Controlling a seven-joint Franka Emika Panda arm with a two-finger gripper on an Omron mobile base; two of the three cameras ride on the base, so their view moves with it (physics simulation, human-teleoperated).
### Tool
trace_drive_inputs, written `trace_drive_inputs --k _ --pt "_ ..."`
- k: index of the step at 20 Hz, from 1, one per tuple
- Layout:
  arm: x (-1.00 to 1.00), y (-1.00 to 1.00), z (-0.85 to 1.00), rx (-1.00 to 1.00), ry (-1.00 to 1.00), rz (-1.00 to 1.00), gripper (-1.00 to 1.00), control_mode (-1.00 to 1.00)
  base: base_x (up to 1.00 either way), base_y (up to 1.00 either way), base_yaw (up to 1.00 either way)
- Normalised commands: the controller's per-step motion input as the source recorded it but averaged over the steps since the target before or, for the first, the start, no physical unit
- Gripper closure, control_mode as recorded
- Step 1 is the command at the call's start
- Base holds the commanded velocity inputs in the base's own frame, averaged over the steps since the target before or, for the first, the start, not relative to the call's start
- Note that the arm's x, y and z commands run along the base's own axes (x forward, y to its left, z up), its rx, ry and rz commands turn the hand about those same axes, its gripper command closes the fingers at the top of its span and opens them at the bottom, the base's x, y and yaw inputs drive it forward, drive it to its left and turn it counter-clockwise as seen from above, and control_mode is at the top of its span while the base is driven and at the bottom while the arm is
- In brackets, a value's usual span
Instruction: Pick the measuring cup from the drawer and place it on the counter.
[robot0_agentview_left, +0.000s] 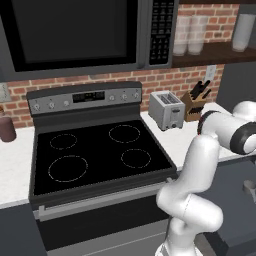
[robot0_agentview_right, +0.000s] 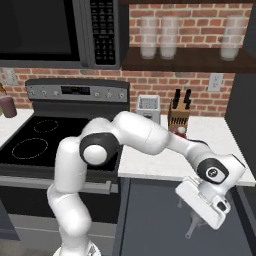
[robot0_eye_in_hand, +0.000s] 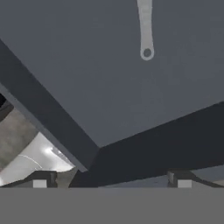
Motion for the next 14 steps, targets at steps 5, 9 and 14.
trace_drive_inputs --k 5,9,14 --pt "0.16 -0.07 -0.12 -0.01 0.01 0.12 -1.00 -1.00 0.00 0.00 0.00" --pt "0.00 -0.90 -0.66 0.00 -0.01 0.32 -1.00 -1.00 0.00 0.00 0.00" --pt "0.14 -0.17 -0.25 0.01 -0.08 0.23 -1.00 -1.00 0.00 0.00 0.00"
